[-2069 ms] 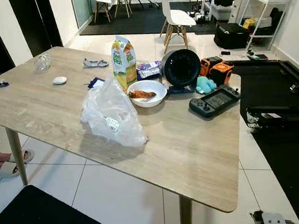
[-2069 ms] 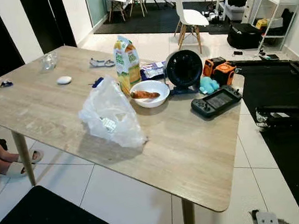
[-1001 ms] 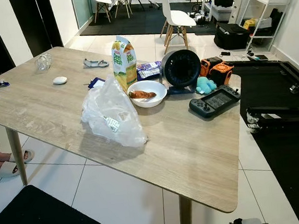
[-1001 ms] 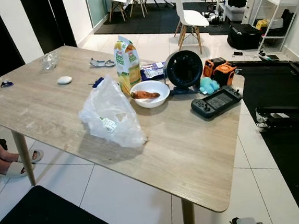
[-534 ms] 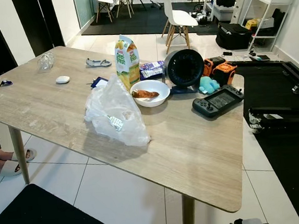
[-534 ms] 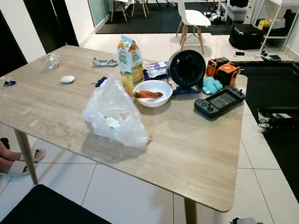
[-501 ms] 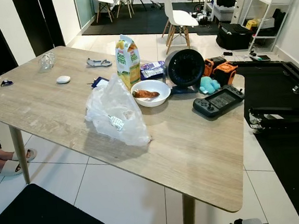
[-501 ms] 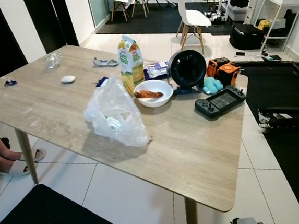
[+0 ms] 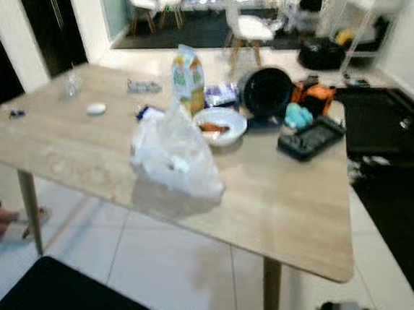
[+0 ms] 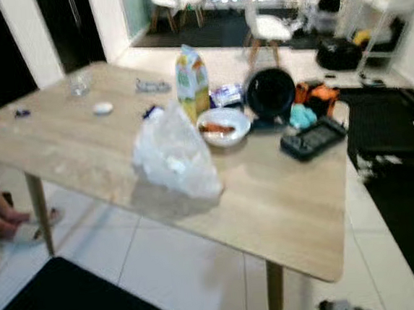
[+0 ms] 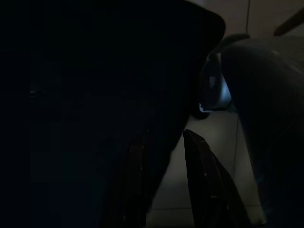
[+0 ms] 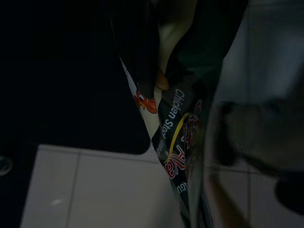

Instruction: Restocking fridge

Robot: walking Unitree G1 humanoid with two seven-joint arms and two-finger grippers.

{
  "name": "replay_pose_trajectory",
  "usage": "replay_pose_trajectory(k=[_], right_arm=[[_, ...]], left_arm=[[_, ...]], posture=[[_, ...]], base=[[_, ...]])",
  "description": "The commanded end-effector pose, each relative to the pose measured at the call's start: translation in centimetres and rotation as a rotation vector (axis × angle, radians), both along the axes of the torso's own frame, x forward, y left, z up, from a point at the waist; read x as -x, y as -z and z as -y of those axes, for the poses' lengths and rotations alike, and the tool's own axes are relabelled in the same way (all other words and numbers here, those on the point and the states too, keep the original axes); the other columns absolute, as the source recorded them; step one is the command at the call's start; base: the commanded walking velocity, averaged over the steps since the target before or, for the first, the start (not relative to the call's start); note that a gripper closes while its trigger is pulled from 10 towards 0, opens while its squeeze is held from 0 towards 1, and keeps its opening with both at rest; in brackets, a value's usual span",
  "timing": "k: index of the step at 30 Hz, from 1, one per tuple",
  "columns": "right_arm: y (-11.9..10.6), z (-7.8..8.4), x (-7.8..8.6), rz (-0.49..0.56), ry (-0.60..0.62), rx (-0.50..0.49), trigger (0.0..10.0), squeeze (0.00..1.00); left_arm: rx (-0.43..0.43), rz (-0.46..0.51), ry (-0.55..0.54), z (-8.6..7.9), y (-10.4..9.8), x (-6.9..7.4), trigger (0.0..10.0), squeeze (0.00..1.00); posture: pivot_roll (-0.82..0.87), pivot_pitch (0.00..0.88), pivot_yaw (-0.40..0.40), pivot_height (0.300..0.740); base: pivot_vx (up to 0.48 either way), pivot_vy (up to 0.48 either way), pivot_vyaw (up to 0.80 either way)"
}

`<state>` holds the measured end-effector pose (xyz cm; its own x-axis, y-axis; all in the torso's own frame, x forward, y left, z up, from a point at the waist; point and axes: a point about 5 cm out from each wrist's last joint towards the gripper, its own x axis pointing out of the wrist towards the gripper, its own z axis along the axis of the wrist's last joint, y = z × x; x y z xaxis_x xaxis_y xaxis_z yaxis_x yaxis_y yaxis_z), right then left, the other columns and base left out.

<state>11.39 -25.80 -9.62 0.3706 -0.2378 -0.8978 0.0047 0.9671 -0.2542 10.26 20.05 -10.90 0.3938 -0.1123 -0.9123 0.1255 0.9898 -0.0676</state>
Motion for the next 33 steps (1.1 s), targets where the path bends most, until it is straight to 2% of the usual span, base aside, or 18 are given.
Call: replay_pose_trajectory(k=[1, 7, 33], right_arm=[[-0.37, 0.56, -0.63, 0.018, -0.004, 0.023, 10.0, 0.0], [-0.35, 0.55, -0.6, 0.017, -0.004, 0.022, 10.0, 0.0], [-0.28, 0.56, -0.34, 0.008, -0.008, 0.02, 10.0, 0.0]], left_arm=[[0.072, -0.015, 0.026, 2.32, 0.33, 0.25, 10.0, 0.0], [0.072, -0.017, 0.021, 2.33, 0.35, 0.3, 10.0, 0.0], [0.089, -0.005, 0.006, 2.42, 0.31, 0.25, 10.0, 0.0]], posture=[[0.08, 0.0, -0.066, 0.74], [0.08, 0.0, -0.066, 0.74], [0.08, 0.0, -0.068, 0.74]], base=[[0.0, 0.352, 0.0], [0.0, 0.33, 0.0], [0.0, 0.0, 0.0]])
